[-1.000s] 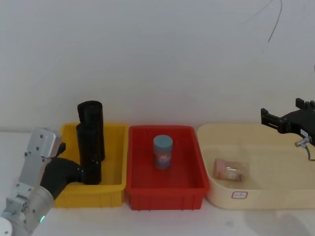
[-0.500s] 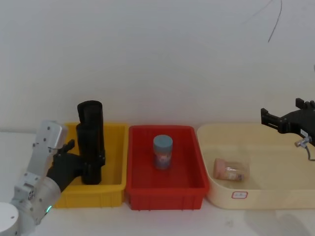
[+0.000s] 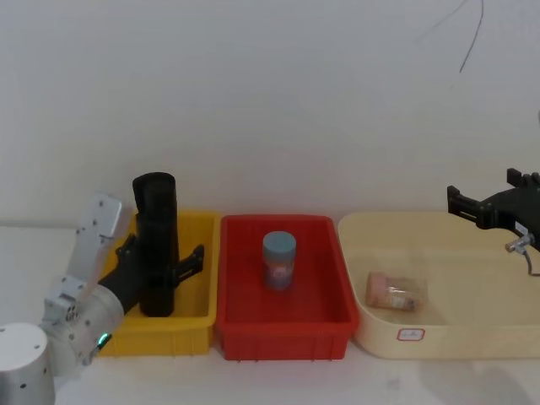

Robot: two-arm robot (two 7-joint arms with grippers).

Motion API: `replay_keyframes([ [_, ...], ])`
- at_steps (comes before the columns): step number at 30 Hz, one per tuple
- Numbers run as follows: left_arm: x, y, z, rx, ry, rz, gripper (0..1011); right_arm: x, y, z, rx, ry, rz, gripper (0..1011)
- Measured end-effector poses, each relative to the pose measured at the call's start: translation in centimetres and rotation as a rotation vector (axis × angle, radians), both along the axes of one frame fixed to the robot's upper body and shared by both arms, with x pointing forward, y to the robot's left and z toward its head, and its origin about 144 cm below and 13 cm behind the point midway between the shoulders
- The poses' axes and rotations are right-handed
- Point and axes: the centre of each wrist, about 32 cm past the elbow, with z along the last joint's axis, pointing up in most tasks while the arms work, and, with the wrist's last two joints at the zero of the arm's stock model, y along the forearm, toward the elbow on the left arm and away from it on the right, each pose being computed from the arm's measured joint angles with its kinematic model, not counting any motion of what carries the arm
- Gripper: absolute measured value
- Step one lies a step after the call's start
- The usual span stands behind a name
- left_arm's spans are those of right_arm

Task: Pick up the garbage bag with the one hand and transfer it to the other hand.

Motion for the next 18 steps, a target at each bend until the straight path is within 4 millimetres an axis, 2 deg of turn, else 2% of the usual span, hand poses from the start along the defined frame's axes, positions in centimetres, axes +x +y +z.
replay_keyframes([
  [10,0.8,-0.5,1.0,0.011,-0.038,-0.011,1001,0.0,0.0,0.0,0.0,0.0,0.0,999],
  [14,1.0,-0.7,1.3,0.017,-0.047,-0.012,945,0.0,0.0,0.0,0.0,0.0,0.0,1000],
  [18,1.2,-0.8,1.5,0.022,-0.056,-0.012,822,0.0,0.0,0.0,0.0,0.0,0.0,999],
])
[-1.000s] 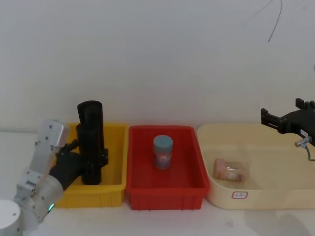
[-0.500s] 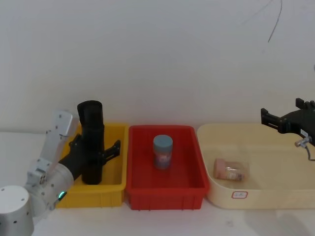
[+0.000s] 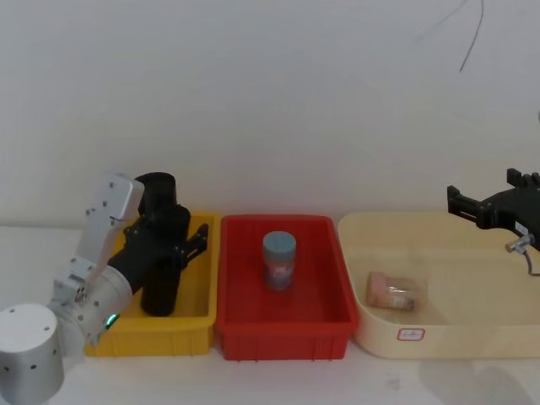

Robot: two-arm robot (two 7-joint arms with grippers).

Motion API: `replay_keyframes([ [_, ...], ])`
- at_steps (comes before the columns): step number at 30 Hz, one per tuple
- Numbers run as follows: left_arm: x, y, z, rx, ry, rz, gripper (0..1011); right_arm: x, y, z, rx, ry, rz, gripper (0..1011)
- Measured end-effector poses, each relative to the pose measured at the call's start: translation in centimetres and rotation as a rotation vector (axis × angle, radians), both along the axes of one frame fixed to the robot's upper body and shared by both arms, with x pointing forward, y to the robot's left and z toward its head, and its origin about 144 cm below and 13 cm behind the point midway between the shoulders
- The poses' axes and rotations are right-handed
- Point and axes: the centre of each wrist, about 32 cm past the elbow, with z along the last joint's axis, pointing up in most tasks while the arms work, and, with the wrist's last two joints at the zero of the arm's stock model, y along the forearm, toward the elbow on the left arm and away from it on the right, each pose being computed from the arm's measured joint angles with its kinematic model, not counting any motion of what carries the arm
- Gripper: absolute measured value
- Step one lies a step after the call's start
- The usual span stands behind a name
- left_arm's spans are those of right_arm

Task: Pick up the garbage bag with the one hand and transfer it to the other hand.

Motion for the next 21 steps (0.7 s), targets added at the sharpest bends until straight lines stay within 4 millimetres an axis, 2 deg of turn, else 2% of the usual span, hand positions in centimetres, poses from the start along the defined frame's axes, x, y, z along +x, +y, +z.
replay_keyframes([
  [3,0.06,-0.04,0.1,0.002,-0.003,0.0,770,0.0,0.0,0.0,0.0,0.0,0.0,999],
  [7,0.14,-0.11,0.24,0.004,-0.008,0.0,614,0.0,0.0,0.0,0.0,0.0,0.0,1000],
  [10,0.18,-0.14,0.3,0.006,-0.01,0.0,546,0.0,0.0,0.0,0.0,0.0,0.0,1000],
  [21,0.26,-0.21,0.44,0.009,-0.016,0.001,471,0.0,0.0,0.0,0.0,0.0,0.0,1000],
])
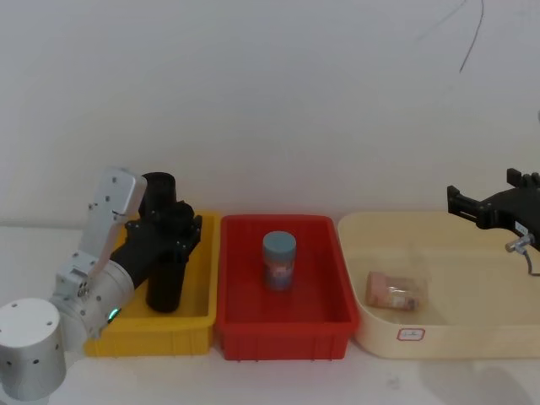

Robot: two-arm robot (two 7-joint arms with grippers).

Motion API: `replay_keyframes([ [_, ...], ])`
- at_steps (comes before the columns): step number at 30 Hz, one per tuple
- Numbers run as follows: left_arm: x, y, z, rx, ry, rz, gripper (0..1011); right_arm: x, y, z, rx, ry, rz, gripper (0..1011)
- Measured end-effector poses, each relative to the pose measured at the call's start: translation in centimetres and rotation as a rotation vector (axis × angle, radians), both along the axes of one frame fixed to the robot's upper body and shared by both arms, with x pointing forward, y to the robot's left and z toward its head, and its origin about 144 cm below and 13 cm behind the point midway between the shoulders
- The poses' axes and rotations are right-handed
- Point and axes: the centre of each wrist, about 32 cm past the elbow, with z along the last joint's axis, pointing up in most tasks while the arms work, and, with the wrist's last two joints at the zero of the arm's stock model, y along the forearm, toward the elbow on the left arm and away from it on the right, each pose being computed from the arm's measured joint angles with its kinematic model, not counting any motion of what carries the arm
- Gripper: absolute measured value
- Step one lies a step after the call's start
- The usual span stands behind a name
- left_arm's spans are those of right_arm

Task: Pick up the garbage bag with the one hand and transfer it to the other hand.

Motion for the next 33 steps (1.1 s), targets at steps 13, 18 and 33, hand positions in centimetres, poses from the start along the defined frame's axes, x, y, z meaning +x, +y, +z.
replay_keyframes([
  [13,-0.5,0.3,0.3,-0.012,-0.01,-0.02,415,0.0,0.0,0.0,0.0,0.0,0.0,1000],
  [18,-0.9,0.6,0.9,-0.039,-0.025,-0.047,413,0.0,0.0,0.0,0.0,0.0,0.0,999],
  [33,-2.9,1.3,6.0,-0.2,-0.149,-0.189,413,0.0,0.0,0.0,0.0,0.0,0.0,999],
])
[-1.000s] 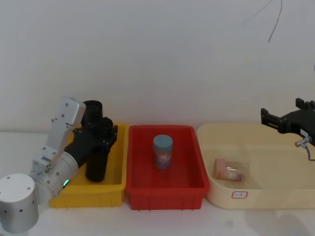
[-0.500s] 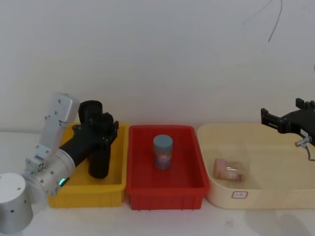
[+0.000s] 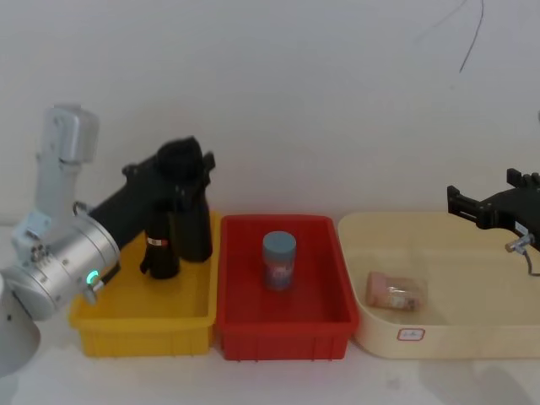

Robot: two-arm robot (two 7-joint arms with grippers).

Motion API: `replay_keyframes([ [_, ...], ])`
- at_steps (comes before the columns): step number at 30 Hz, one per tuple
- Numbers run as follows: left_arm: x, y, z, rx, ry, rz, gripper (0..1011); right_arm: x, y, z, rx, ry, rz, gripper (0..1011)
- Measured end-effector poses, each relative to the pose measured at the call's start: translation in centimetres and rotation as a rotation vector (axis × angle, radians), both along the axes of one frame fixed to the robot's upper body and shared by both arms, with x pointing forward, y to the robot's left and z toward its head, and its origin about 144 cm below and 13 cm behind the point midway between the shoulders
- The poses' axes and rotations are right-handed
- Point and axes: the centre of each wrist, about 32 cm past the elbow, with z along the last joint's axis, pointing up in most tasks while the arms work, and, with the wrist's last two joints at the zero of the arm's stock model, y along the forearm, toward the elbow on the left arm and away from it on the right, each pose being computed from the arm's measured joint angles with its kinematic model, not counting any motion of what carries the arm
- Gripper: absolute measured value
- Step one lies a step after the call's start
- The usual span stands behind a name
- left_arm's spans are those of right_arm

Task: Pick up the garbage bag with the one hand and transfer it to the other hand.

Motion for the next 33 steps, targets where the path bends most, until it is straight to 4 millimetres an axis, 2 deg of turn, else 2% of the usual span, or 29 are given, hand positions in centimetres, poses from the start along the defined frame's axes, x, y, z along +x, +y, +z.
replay_keyframes([
  [10,-1.4,0.1,4.8,-0.099,-0.136,-0.103,413,0.0,0.0,0.0,-0.004,-0.006,0.007,1000],
  [17,-1.6,0.0,7.0,-0.157,-0.217,-0.19,413,-0.1,0.0,0.1,-0.023,-0.032,0.052,1000],
  [25,-1.4,-0.3,8.5,-0.212,-0.284,-0.279,413,-0.7,0.1,0.5,-0.044,-0.079,0.147,999],
  [33,-1.4,-0.4,9.1,-0.233,-0.312,-0.314,413,-1.6,0.1,1.0,-0.06,-0.125,0.238,1000],
])
